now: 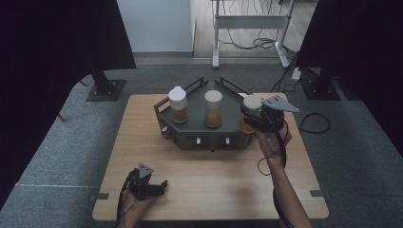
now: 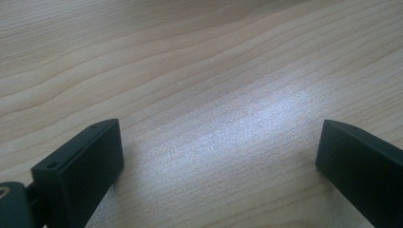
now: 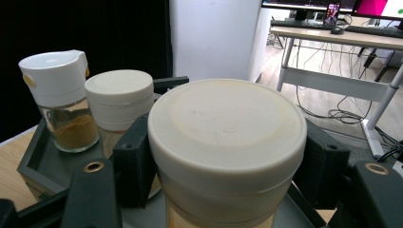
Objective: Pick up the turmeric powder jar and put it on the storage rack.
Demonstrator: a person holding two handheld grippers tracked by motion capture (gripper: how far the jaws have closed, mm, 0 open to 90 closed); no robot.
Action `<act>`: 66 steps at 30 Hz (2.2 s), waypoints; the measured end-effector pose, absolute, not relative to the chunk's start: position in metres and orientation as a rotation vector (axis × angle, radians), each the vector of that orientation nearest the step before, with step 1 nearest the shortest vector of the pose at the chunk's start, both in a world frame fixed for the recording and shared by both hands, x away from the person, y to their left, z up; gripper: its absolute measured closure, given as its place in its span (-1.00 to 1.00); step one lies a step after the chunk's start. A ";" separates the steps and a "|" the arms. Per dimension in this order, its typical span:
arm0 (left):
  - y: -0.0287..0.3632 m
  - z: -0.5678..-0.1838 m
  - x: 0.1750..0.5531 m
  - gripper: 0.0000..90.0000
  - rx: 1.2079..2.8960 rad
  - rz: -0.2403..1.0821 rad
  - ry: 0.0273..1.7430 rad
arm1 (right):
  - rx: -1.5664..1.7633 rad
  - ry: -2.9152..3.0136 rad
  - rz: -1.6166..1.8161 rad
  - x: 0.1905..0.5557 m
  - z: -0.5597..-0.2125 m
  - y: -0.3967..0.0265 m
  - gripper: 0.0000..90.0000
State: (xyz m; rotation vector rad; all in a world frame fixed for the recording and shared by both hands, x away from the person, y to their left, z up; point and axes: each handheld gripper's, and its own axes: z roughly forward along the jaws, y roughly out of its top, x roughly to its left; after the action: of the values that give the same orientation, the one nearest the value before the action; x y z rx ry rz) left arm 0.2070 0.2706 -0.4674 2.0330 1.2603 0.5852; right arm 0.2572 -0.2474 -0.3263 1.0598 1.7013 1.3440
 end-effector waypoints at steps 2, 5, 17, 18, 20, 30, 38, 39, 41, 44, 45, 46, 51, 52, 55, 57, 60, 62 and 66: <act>0.271 -0.467 0.207 -0.97 2.033 0.585 1.260 | 1.060 1.699 1.342 0.259 -0.326 -0.247 -0.26; 0.271 -0.467 0.207 -0.97 2.033 0.585 1.260 | 1.060 1.696 1.341 0.262 -0.327 -0.247 -0.26; 0.271 -0.467 0.207 -0.97 2.033 0.585 1.260 | 1.066 1.688 1.326 0.280 -0.326 -0.240 -0.26; 0.271 -0.467 0.207 -0.97 2.033 0.585 1.260 | 1.066 1.687 1.324 0.281 -0.326 -0.239 -0.26; 0.271 -0.467 0.207 -0.97 2.033 0.585 1.260 | 1.068 1.687 1.321 0.283 -0.326 -0.238 -0.26; 0.271 -0.467 0.207 -0.97 2.033 0.585 1.260 | 1.093 1.683 1.319 0.296 -0.326 -0.236 -0.26; 0.271 -0.467 0.207 -0.97 2.034 0.585 1.259 | 1.111 1.679 1.317 0.307 -0.329 -0.235 -0.26; 0.271 -0.467 0.207 -0.97 2.034 0.584 1.259 | 1.110 1.679 1.314 0.308 -0.329 -0.235 -0.26; 0.271 -0.467 0.207 -0.97 2.036 0.584 1.258 | 1.110 1.677 1.310 0.310 -0.330 -0.234 -0.26; 0.271 -0.467 0.207 -0.97 2.035 0.584 1.258 | 1.112 1.678 1.310 0.313 -0.331 -0.234 -0.26; 0.271 -0.467 0.207 -0.97 2.035 0.584 1.258 | 1.113 1.678 1.310 0.313 -0.331 -0.234 -0.26; 0.271 -0.467 0.207 -0.97 2.035 0.584 1.258 | 1.115 1.678 1.310 0.314 -0.332 -0.234 -0.26; 0.271 -0.467 0.207 -0.97 2.035 0.584 1.258 | 1.121 1.681 1.306 0.317 -0.333 -0.233 -0.26; 0.271 -0.467 0.207 -0.97 2.035 0.584 1.258 | 1.121 1.682 1.303 0.318 -0.334 -0.233 -0.26; 0.271 -0.467 0.207 -0.97 2.035 0.584 1.258 | 1.127 1.682 1.303 0.320 -0.335 -0.232 -0.26; 0.271 -0.467 0.207 -0.97 2.035 0.584 1.258 | 1.129 1.687 1.302 0.322 -0.336 -0.232 -0.26; 0.271 -0.467 0.207 -0.97 2.035 0.584 1.258 | 1.130 1.688 1.295 0.323 -0.338 -0.231 -0.26; 0.271 -0.467 0.207 -0.97 2.035 0.584 1.258 | 1.132 1.689 1.292 0.324 -0.339 -0.231 -0.26; 0.271 -0.467 0.207 -0.97 2.034 0.583 1.259 | 1.138 1.698 1.274 0.326 -0.341 -0.229 -0.26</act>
State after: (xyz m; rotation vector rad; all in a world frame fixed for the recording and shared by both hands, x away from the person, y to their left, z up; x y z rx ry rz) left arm 0.2072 0.2709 -0.4673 2.0343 1.2588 0.5833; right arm 0.3259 -0.2293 -0.3410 1.1375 1.6977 1.2743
